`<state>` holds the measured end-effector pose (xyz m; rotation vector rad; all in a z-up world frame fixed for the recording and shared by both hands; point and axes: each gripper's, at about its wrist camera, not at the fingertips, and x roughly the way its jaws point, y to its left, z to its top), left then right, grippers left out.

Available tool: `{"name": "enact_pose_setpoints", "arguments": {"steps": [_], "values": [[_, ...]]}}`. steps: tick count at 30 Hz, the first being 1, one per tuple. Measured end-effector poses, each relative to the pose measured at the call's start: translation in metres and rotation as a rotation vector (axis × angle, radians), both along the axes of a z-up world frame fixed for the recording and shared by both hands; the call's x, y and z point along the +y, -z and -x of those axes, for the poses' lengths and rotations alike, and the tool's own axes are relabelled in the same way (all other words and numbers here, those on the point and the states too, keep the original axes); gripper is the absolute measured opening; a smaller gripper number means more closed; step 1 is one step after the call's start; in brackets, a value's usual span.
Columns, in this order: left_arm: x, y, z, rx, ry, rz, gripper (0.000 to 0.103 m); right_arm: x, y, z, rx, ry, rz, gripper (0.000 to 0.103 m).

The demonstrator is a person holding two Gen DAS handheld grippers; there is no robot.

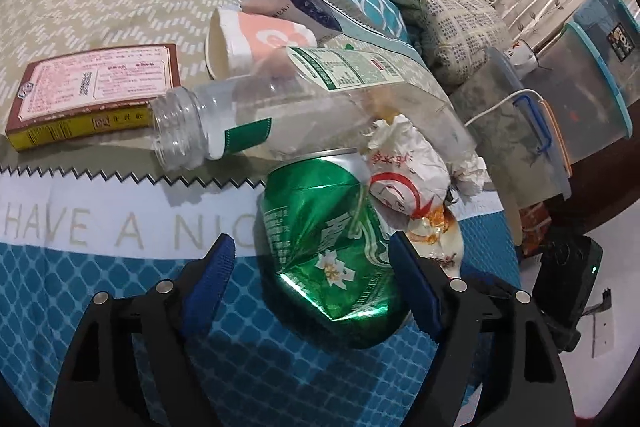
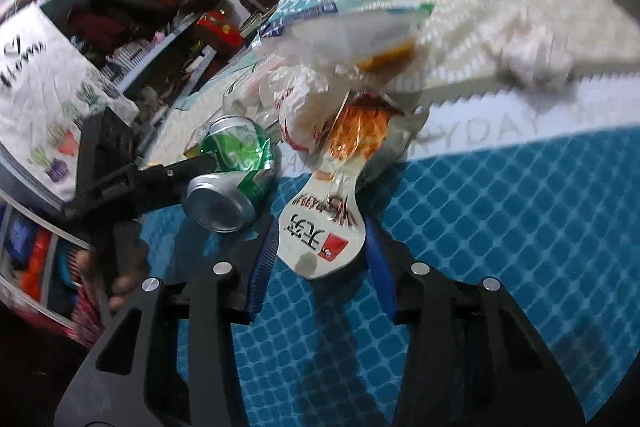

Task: Collect trash
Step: 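Grasp the crushed green can with the left gripper while the right grasps the snack wrapper, then carry the green can and snack wrapper toward the beige wastebasket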

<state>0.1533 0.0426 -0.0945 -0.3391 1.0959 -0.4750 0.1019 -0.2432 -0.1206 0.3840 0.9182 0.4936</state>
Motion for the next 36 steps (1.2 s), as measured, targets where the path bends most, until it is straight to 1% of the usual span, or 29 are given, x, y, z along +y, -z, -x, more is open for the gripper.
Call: {"name": "enact_pose_setpoints", "arguments": {"steps": [3, 7, 10, 14, 15, 17, 18, 19, 23, 24, 25, 27, 31, 33, 35, 36], "values": [[0.005, 0.001, -0.001, 0.024, -0.014, 0.031, 0.075, -0.012, -0.004, -0.006, -0.005, 0.038, -0.002, 0.048], [0.01, 0.0, 0.002, 0.025, -0.03, 0.032, 0.075, -0.029, -0.001, -0.018, 0.007, 0.079, -0.02, 0.048], [0.012, 0.001, 0.002, 0.028, -0.03, 0.039, 0.075, -0.033, 0.003, -0.027, 0.026, 0.069, -0.057, 0.048], [0.007, 0.002, -0.003, 0.01, -0.02, 0.042, 0.073, -0.019, 0.008, -0.04, 0.04, 0.04, -0.07, 0.048], [0.004, 0.002, -0.004, -0.001, -0.022, 0.025, 0.065, -0.013, 0.009, -0.043, 0.042, 0.022, -0.071, 0.046], [-0.006, 0.004, -0.005, 0.004, 0.002, -0.006, 0.049, -0.004, 0.011, -0.045, 0.055, -0.006, -0.07, 0.032], [-0.013, 0.003, -0.003, -0.011, 0.025, -0.021, 0.048, 0.0, 0.012, -0.045, 0.065, -0.02, -0.064, 0.026], [-0.017, 0.003, -0.001, -0.015, 0.039, -0.022, 0.048, 0.004, 0.013, -0.045, 0.071, -0.034, -0.063, 0.023], [-0.031, -0.001, 0.011, -0.055, 0.075, -0.051, 0.047, 0.008, 0.014, -0.035, 0.083, -0.047, -0.099, 0.022], [-0.032, -0.005, 0.015, -0.067, 0.082, -0.047, 0.047, 0.008, 0.014, -0.031, 0.085, -0.046, -0.112, 0.019], [-0.033, -0.01, 0.019, -0.08, 0.088, -0.043, 0.047, 0.007, 0.014, -0.027, 0.085, -0.044, -0.122, 0.011], [-0.032, -0.02, 0.027, -0.107, 0.096, -0.039, 0.047, -0.002, 0.014, -0.014, 0.081, -0.028, -0.157, 0.01], [-0.037, -0.037, 0.036, -0.112, 0.126, 0.004, 0.046, -0.034, 0.015, 0.009, 0.066, 0.042, -0.208, 0.01], [-0.052, -0.044, 0.039, -0.13, 0.158, -0.01, 0.047, -0.054, 0.015, 0.019, 0.058, 0.083, -0.237, 0.01], [-0.068, -0.049, 0.04, -0.144, 0.186, -0.036, 0.047, -0.066, 0.016, 0.023, 0.063, 0.1, -0.256, 0.011], [-0.073, -0.05, 0.04, -0.143, 0.198, -0.045, 0.047, -0.071, 0.017, 0.024, 0.069, 0.107, -0.274, 0.013]]}}
